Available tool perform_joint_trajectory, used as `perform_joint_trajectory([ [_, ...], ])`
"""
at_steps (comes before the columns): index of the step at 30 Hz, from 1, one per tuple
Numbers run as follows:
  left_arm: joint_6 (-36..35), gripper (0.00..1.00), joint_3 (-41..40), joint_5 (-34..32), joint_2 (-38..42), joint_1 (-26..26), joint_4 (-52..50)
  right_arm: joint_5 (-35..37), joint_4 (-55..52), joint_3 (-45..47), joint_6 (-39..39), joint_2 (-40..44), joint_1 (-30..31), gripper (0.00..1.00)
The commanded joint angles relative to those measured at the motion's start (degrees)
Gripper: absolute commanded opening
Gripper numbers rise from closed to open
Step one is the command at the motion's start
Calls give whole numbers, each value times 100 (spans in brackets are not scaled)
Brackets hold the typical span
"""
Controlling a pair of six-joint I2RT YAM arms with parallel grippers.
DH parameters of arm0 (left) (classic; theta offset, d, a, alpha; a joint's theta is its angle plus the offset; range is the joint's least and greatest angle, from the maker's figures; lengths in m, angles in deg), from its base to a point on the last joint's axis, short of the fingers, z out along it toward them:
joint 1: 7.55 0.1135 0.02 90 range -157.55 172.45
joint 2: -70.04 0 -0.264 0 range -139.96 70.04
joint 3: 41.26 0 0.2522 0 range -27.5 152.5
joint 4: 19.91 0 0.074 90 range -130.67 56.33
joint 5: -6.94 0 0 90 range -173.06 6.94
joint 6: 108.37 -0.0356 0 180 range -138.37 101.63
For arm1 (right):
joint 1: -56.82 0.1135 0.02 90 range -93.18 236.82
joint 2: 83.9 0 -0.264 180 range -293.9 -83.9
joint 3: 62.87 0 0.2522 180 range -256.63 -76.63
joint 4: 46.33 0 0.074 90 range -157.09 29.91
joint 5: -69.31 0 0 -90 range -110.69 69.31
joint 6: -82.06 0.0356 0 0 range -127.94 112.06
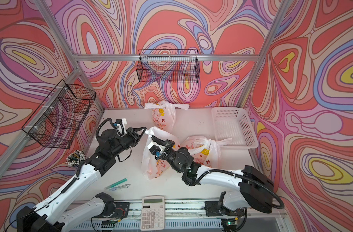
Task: Place the oranges into plastic bags & tie knots
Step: Tie the plastic bag at the center of the board.
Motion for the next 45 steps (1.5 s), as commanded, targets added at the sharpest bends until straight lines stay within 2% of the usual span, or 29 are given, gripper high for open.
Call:
perform_joint_trajectory([
  [1,-837,0,621,-189,-249,13,-355,-515,-1200,-528,604,189,-353,0],
  [6,-1364,0,1403,-253,-563,19,-578,-691,-2001,-1255,776,233,-675,0],
  [9,-1574,0,1447,-445,-576,24,-688,-538,-2181,-1259,991,251,-804,0],
  [16,-1715,0,491,-1007,-276,241,-898,-250,-2127,-437,1893,220,-1009,0],
  [23,-2220,0,-339,-1803,468,965,-1553,873,-2748,77,2664,348,-1224,0],
  [26,-2289,0,-635,-1702,632,1273,-1724,1388,-3150,316,3142,480,-1336,0],
  [31,-2376,0,-1112,-1798,580,1382,-1775,1781,-3665,636,3842,590,-1500,0],
  [35,-2396,0,-1252,-1759,448,1530,-1755,1955,-4101,454,3929,613,-1543,0],
  [39,-2419,0,-1223,-1593,419,1607,-1681,1697,-4151,240,3813,674,-1607,0],
  [45,-2612,0,-1230,-395,479,1609,-831,69,-3714,29,3604,779,-1707,0],
])
